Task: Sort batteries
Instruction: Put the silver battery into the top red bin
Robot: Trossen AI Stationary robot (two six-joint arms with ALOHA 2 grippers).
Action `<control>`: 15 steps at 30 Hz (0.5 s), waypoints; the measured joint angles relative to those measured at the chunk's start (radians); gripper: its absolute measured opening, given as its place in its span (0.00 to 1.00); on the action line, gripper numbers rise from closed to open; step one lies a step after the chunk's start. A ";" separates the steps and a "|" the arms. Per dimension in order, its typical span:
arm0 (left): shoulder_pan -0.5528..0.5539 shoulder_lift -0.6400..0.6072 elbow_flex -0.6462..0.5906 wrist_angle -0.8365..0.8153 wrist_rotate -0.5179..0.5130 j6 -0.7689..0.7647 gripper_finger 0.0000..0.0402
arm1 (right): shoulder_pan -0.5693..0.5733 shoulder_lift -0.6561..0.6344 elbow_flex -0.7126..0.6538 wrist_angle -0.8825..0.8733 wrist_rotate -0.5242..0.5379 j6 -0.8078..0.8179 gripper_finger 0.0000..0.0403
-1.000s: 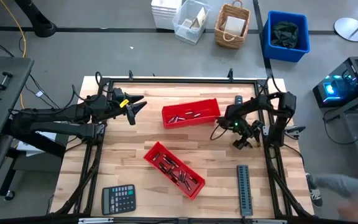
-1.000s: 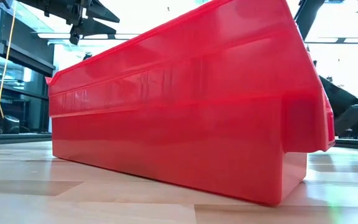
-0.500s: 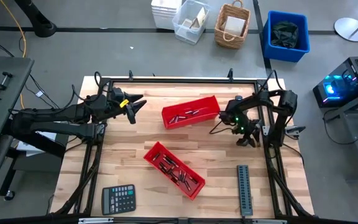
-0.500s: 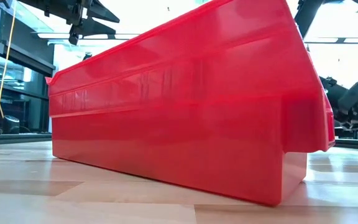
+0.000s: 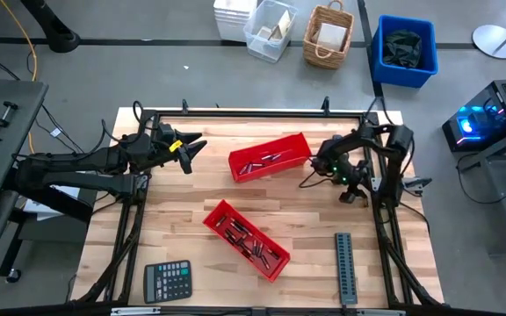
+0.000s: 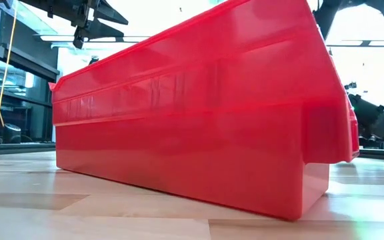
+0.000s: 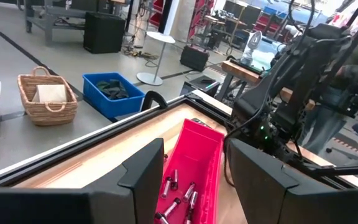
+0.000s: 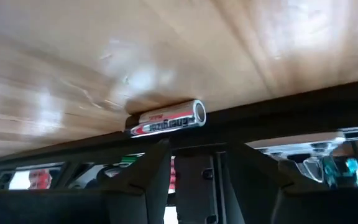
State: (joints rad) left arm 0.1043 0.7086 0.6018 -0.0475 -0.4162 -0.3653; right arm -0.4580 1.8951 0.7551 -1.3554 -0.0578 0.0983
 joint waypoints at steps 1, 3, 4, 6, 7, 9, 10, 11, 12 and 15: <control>0.000 0.000 0.000 0.000 0.000 0.000 0.43 | 0.000 0.018 0.000 0.000 0.000 -0.001 0.37; 0.000 0.000 0.000 0.000 0.000 -0.001 0.43 | 0.000 0.059 0.000 0.001 0.001 0.000 0.37; 0.000 0.000 0.000 0.000 0.000 -0.001 0.43 | 0.000 0.078 0.000 0.001 0.002 0.000 0.37; 0.000 0.000 0.000 0.000 0.000 -0.008 0.43 | 0.000 0.110 0.000 -0.015 0.000 -0.001 0.37; 0.000 0.000 0.000 0.000 0.000 -0.018 0.43 | 0.000 0.121 0.000 -0.016 -0.001 -0.003 0.37; 0.000 0.000 0.000 0.000 0.000 -0.027 0.43 | 0.002 0.135 0.000 -0.021 -0.005 -0.005 0.37; -0.001 0.000 0.000 0.000 0.000 -0.027 0.43 | 0.004 0.136 0.000 -0.019 -0.011 -0.008 0.37; -0.001 0.000 0.000 0.000 0.001 -0.028 0.43 | 0.007 0.137 0.000 -0.016 -0.028 -0.015 0.37; -0.001 0.000 0.000 0.000 0.001 -0.032 0.43 | 0.013 0.137 0.000 -0.010 -0.048 -0.024 0.37; -0.001 0.000 0.000 0.000 0.001 -0.045 0.43 | 0.043 0.137 -0.001 0.001 -0.056 -0.024 0.37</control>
State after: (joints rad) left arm 0.1036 0.7086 0.6022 -0.0474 -0.4152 -0.4101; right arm -0.4154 2.0316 0.7544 -1.3549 -0.1137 0.0738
